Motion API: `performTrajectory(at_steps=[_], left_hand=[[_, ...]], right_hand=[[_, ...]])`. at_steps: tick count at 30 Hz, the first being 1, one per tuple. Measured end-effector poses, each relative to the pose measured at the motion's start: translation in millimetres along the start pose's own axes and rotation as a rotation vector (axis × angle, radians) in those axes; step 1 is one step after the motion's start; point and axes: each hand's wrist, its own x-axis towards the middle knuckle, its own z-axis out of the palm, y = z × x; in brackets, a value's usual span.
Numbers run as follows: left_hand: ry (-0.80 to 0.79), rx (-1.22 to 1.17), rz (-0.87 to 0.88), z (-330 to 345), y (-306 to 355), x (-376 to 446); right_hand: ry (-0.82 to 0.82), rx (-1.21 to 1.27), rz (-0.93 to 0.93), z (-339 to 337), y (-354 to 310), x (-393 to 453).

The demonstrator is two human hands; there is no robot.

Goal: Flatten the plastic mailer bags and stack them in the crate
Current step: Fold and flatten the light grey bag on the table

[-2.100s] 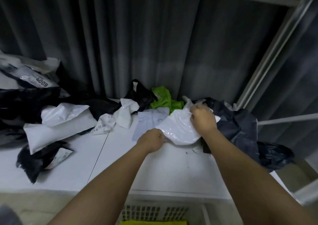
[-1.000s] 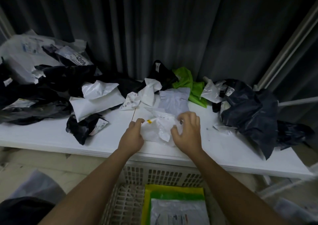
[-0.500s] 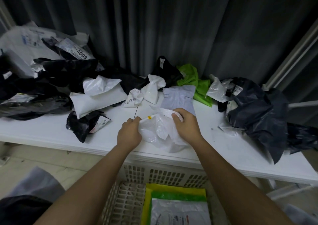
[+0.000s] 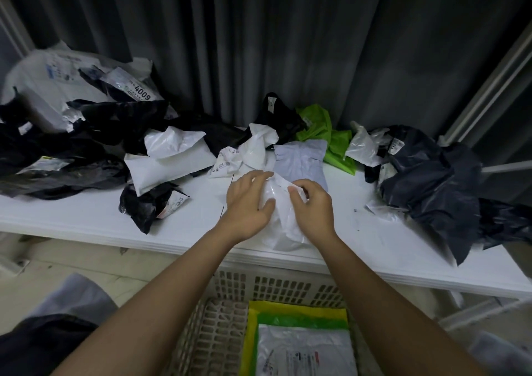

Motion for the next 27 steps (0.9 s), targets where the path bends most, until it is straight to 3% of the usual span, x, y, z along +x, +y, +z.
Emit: performTrajectory(at_steps=[6, 10, 13, 18, 22, 27], left_hand=[[0.274, -0.051, -0.033, -6, 0, -7], [0.218, -0.049, -0.101, -13, -2, -6], [0.157, -0.148, -0.171, -19, -7, -4], [0.163, -0.37, -0.336, -27, -15, 0], [0.188, -0.46, -0.431, -26, -25, 0], [0.291, -0.483, -0.524, -22, -27, 6]], right_hand=[[0.02, 0.343, 0.382, -14, -11, 12], [-0.075, 0.483, 0.668, -20, -7, 18], [-0.186, 0.425, 0.766, -25, -7, 19], [-0.305, 0.413, 0.75, -37, -11, 17], [-0.29, 0.257, 0.494, -36, -13, 16], [-0.527, 0.194, 0.299, -34, -17, 7]])
